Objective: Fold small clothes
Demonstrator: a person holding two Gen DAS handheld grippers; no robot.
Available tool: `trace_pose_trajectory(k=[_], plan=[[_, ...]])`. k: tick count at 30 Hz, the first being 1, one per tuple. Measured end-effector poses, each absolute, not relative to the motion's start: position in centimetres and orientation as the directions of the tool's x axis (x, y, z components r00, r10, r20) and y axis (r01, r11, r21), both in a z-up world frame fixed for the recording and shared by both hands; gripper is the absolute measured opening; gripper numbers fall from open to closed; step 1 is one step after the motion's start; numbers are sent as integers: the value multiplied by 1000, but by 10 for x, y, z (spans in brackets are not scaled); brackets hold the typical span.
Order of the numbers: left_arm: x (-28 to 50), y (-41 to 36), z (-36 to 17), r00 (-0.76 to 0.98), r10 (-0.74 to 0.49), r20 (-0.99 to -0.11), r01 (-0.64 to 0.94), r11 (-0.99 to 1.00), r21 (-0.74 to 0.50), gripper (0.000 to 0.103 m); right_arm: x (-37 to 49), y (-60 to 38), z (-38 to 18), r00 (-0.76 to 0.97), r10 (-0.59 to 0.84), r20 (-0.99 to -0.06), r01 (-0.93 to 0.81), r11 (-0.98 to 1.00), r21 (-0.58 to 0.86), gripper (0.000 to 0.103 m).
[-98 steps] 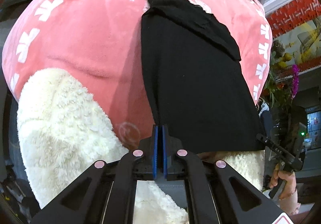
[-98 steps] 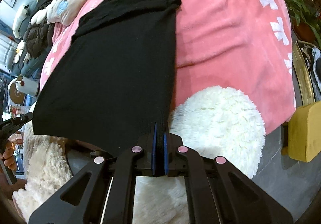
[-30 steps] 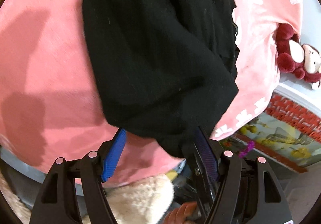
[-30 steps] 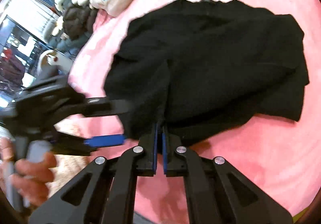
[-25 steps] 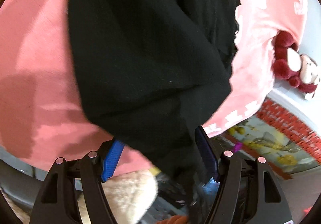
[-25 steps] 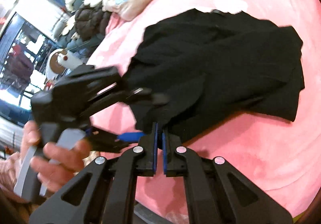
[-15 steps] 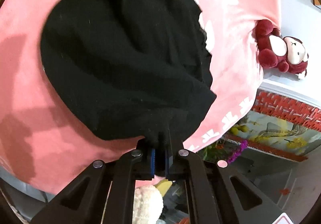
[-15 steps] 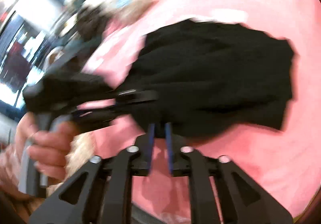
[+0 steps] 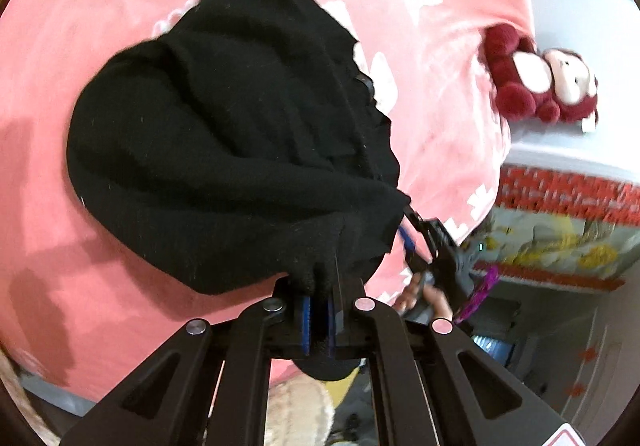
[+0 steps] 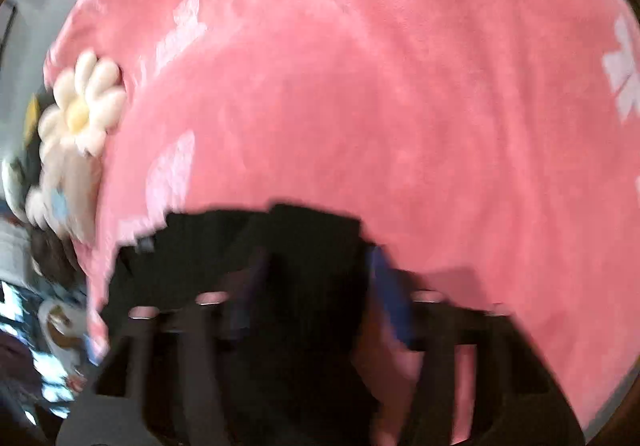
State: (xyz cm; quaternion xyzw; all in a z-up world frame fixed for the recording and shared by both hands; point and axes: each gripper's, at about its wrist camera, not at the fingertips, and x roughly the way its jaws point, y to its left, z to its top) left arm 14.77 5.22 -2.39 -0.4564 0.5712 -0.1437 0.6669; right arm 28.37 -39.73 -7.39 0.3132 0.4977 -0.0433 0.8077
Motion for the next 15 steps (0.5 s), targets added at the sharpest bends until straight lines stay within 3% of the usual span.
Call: trace_pose_trajectory(k=[5, 11, 15], plan=[[146, 68, -13, 289, -701, -652, -275, 592, -758, 3, 225, -384, -21, 585, 230, -778, 290, 836, 465, 1], [130, 111, 20, 333, -714, -616, -265, 556, -788, 3, 107, -381, 69, 678, 194, -709, 258, 840, 477, 1], [151, 125, 51, 396, -719, -571, -221, 529, -819, 2, 120, -379, 100, 731, 202, -651, 205, 846, 493, 1]])
